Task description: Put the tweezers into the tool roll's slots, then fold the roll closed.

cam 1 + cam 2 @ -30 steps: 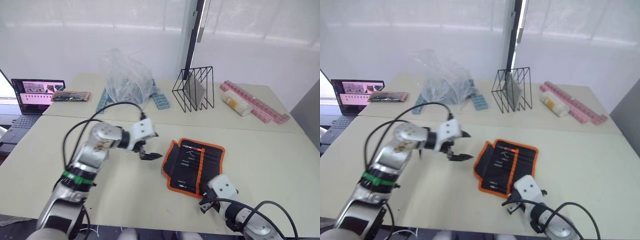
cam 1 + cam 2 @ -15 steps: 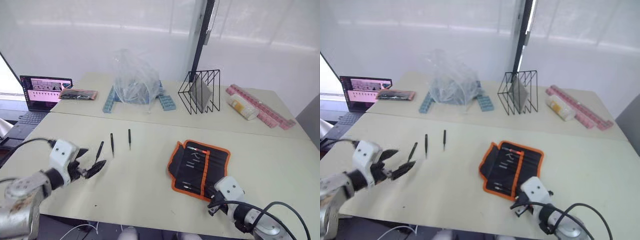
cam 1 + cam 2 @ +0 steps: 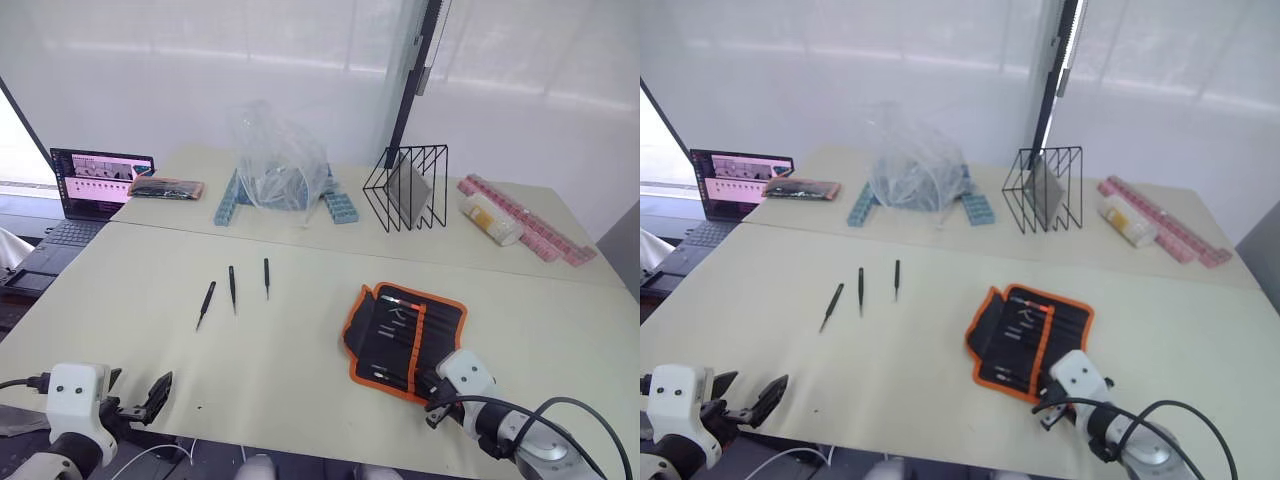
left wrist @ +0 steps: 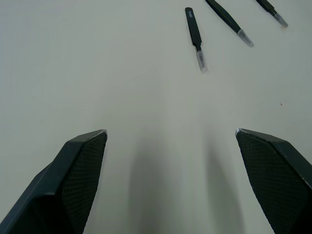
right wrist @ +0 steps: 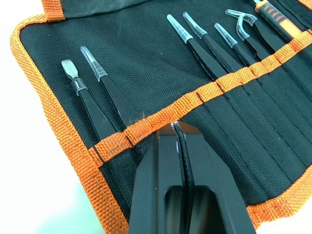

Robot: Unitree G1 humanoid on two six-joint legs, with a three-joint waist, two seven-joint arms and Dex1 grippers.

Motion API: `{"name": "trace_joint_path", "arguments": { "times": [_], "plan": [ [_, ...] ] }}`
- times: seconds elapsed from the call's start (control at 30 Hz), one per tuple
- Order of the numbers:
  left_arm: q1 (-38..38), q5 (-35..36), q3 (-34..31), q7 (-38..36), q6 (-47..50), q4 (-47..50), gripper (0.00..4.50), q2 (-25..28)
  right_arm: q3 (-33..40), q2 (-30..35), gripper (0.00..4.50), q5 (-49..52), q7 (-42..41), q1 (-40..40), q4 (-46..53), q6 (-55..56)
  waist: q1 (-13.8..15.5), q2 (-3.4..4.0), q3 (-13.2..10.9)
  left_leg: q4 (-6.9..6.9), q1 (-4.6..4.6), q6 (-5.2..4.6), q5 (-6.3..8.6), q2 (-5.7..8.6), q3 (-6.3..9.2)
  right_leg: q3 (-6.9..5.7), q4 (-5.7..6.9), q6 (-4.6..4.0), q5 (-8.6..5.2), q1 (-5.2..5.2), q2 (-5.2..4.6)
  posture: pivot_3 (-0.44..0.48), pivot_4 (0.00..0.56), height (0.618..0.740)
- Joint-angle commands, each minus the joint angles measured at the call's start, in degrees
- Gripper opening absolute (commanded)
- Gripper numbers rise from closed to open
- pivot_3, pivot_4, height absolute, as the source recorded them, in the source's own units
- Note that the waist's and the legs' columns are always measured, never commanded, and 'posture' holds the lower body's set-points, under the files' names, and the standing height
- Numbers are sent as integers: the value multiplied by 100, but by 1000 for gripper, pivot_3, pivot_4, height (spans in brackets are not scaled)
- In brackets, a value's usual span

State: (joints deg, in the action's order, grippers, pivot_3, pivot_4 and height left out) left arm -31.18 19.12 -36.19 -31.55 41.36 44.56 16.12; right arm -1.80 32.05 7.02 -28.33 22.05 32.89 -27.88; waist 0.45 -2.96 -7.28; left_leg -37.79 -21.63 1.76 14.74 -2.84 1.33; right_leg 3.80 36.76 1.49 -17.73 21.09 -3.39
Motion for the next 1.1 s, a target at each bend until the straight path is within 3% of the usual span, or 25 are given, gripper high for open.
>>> {"name": "trace_joint_path", "arguments": {
  "times": [0.03, 0.23, 0.4, 0.73, 0.83, 1.1],
  "plan": [
    [140, 20, 165, 178, 13, 88, 4491, 221, -271, 55, 0, -105, -82, 139, -657, -337, -8, 0, 0, 0, -4, -1, 0, 0, -1, -1, -1, 0, 1, 4, 1, 0, 150, 720],
    [1091, -121, 711, 606, 232, -526, 4491, 647, -315, -25, 0, -108, -12, 96, -601, -409, 10, 1, 0, 4, -8, -18, -10, 2, 6, -18, 4, -4, 4, 7, 7, 0, 150, 720],
    [2119, -415, 1432, 826, 193, -1606, 4491, 947, -345, -97, 0, -110, 90, 135, -494, -456, 6, 0, 0, 6, -3, -45, -26, 3, 5, -51, 6, -5, 6, 7, 10, 0, 150, 720],
    [3090, -712, 2255, 939, 27, -3042, 4491, 1081, -410, -179, 0, -116, 276, 329, -220, -547, 38, 22, 12, 72, 28, -45, -29, 8, 2, -57, 2, -48, 33, 4, -3, 0, 150, 720],
    [3155, -703, 2438, 846, -21, -3192, 3707, 1100, -410, -201, 0, -98, 331, 338, -187, -573, 37, 46, 20, 89, 38, -44, -30, 7, 3, -61, 4, -10, 9, 3, 0, 0, 150, 720],
    [3447, -729, 2588, 827, -142, -3565, 1104, 1078, -435, -212, 0, -84, 384, 398, -121, -574, 34, 60, 19, 92, 46, -42, -31, 12, 3, -68, 4, -5, 6, -4, 3, 0, 150, 720]
  ]
}}
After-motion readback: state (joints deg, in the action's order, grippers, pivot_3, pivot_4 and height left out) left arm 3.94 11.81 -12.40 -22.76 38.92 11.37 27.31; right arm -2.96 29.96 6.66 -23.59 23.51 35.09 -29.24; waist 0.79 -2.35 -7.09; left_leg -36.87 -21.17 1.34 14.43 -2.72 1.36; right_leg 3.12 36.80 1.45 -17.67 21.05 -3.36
